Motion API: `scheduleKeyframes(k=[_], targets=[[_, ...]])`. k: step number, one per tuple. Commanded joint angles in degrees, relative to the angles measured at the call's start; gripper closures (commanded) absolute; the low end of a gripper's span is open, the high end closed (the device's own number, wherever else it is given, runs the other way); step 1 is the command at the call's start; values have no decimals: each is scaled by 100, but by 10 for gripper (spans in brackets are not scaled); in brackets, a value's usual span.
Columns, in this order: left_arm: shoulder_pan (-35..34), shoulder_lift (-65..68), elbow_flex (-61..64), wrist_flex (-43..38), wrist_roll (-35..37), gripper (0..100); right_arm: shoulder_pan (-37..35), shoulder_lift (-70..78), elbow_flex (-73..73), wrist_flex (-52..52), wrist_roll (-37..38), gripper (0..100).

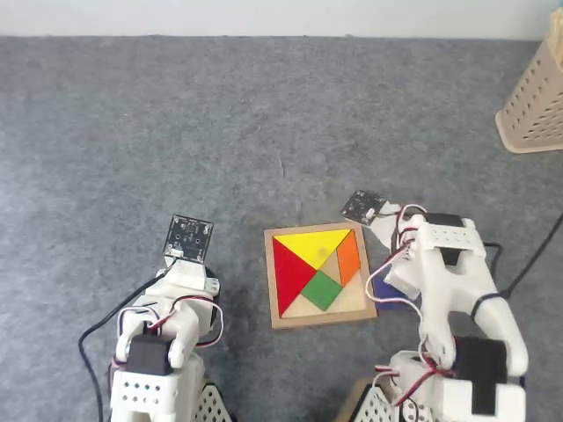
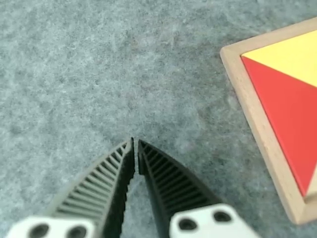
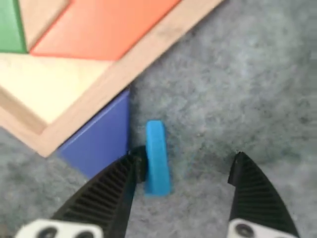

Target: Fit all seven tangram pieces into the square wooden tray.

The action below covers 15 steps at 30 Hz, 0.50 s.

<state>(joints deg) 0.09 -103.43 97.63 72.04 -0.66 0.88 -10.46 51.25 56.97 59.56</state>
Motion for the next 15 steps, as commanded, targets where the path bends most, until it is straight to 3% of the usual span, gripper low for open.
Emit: scheduleKeyframes(k=[1, 8, 15], targets=[[-35, -123, -110, 35, 26, 988, 40, 40, -44, -101, 97, 732], [-35, -123, -110, 35, 26, 988, 57, 31, -255, -75, -554, 969], [-35, -123, -110, 35, 26, 988, -13, -4, -1530, 1051, -1653, 991]])
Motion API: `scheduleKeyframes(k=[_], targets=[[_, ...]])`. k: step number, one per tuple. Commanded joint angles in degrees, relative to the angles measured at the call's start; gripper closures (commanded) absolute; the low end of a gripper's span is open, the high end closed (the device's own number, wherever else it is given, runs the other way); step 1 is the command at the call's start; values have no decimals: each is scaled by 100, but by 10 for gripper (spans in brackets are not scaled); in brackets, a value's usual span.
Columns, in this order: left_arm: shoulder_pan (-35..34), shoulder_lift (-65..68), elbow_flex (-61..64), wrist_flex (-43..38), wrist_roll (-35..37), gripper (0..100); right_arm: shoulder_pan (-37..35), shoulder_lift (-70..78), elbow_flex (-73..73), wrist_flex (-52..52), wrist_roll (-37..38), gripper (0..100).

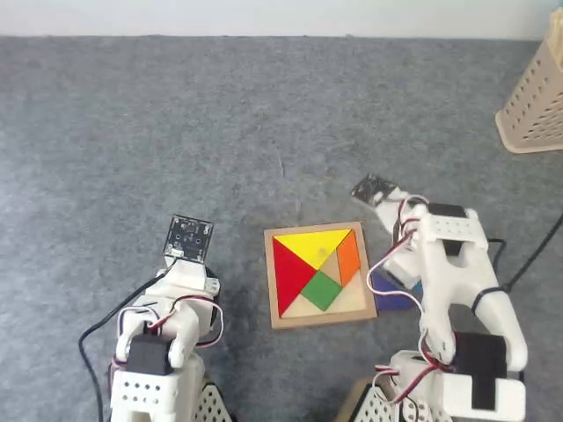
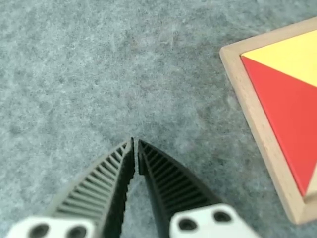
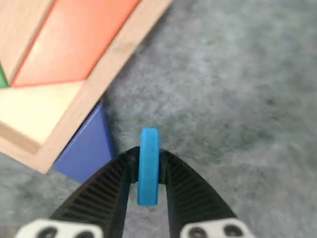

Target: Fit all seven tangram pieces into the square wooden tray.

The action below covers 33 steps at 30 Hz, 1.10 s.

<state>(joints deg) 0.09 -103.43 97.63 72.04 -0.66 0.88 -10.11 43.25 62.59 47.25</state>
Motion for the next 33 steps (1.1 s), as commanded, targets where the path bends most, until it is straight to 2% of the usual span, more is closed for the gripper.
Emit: scheduleKeyframes(k=[1, 5, 11, 14, 20, 28, 33], targets=[[-35, -123, -110, 35, 26, 988, -75, -101, -905, 646, -519, 991], [-35, -123, -110, 35, 26, 988, -523, -602, -1099, 1138, -624, 991], [-35, -123, -110, 35, 26, 988, -2352, -1877, -554, 1402, -624, 991], [-35, -123, -110, 35, 26, 988, -3011, -2044, -440, 1420, -642, 990], [-35, -123, -110, 35, 26, 988, -3679, -1218, -492, 1130, -809, 990], [-35, -123, -110, 35, 26, 988, -4057, 312, -1257, 1024, -826, 991], [-35, -123, -110, 35, 26, 988, -4541, 593, -1407, 1024, -826, 991]])
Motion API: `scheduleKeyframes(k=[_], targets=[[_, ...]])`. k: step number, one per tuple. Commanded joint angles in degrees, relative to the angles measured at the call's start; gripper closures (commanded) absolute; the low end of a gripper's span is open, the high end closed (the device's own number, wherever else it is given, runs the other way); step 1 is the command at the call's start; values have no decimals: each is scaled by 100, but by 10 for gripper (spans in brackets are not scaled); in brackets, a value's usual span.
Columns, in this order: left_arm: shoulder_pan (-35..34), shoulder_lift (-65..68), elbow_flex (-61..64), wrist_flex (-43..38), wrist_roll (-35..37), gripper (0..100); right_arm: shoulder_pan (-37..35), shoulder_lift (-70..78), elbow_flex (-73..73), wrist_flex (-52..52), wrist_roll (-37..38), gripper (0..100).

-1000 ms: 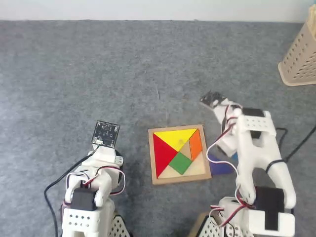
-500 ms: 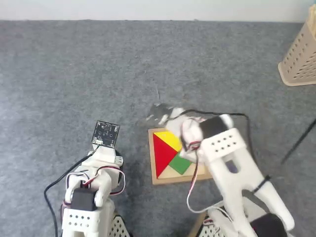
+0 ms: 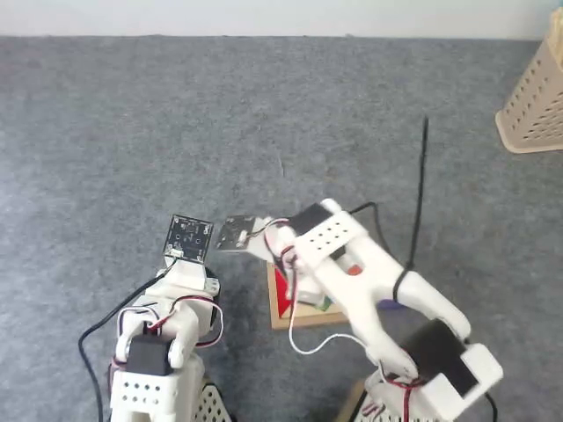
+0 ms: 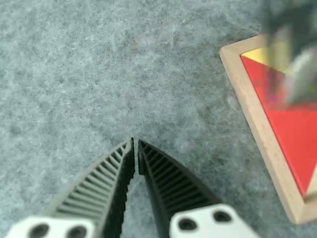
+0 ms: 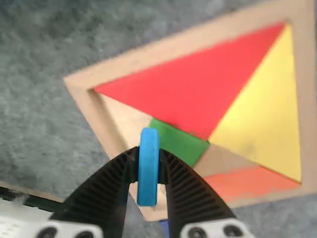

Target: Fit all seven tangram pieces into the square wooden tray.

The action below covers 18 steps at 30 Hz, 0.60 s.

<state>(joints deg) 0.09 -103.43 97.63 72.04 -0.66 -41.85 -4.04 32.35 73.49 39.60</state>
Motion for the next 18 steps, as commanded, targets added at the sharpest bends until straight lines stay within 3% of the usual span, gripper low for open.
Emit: scheduleKeyframes(k=[1, 18], targets=[[-35, -123, -110, 35, 26, 988, -338, 13, -299, -66, -62, 991], [-35, -123, -110, 35, 26, 988, -866, 31, -158, -13, 105, 990]])
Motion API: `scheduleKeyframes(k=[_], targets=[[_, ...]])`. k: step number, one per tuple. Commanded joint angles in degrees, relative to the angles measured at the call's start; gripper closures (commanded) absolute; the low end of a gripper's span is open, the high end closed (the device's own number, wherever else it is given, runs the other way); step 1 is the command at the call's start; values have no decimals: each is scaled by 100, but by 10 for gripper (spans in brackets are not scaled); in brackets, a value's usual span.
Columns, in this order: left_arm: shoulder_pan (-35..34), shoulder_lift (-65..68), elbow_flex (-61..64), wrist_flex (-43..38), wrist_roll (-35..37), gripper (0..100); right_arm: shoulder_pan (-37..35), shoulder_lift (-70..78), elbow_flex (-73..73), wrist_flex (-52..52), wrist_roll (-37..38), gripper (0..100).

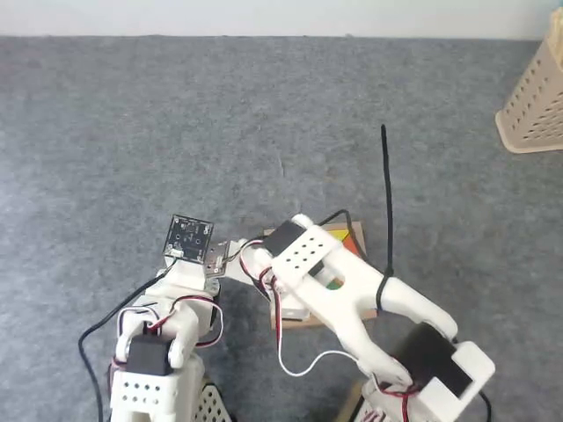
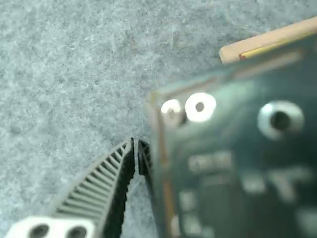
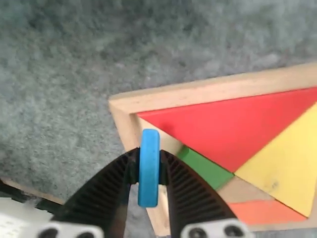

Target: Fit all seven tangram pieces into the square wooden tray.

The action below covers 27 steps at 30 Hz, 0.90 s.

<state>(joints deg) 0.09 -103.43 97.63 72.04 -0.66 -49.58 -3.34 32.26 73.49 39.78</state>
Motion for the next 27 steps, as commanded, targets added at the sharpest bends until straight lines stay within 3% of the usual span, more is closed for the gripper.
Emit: scheduleKeyframes(k=[1, 22, 27], targets=[[-35, -123, -110, 35, 26, 988, -92, -40, -149, -13, 88, 990], [-35, -123, -110, 35, 26, 988, -286, -40, 35, -4, 334, 984], [-35, -123, -110, 35, 26, 988, -286, -40, 35, 145, 334, 884]])
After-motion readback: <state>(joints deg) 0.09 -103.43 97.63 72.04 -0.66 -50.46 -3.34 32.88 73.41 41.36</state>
